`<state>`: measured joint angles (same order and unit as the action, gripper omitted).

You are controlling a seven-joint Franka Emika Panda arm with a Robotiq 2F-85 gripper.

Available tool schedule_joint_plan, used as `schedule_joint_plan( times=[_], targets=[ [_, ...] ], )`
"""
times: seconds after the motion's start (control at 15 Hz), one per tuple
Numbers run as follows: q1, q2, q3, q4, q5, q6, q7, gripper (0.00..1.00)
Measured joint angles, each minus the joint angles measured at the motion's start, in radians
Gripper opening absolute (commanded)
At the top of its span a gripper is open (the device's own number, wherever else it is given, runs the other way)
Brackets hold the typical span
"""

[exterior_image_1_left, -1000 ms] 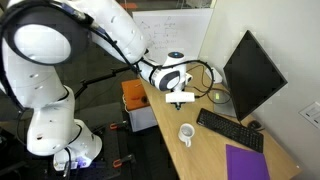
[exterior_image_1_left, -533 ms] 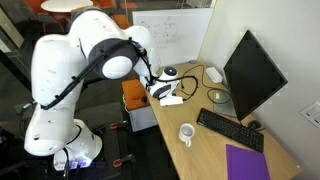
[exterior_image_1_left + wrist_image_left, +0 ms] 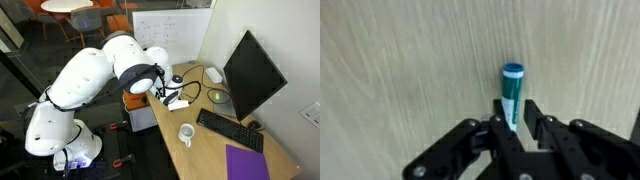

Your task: Take the marker from the cup and put it on the table

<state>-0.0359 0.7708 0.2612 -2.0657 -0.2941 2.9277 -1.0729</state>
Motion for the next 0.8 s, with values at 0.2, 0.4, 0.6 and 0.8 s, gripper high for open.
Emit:
schedule_joint_plan(
  times=[0.2,0.4,0.6,0.8],
  targets=[
    [0.024,0.024,-0.02,0.036,-0.042,0.0,0.008,0.84],
    [0.065,-0.009,-0.061,0.038,-0.06,-0.009,0.063,1.0],
    [0.088,-0.107,-0.081,0.01,-0.059,-0.11,0.173,1.0],
    [0.098,-0.243,-0.095,-0.043,-0.058,-0.229,0.305,1.0]
  ],
)
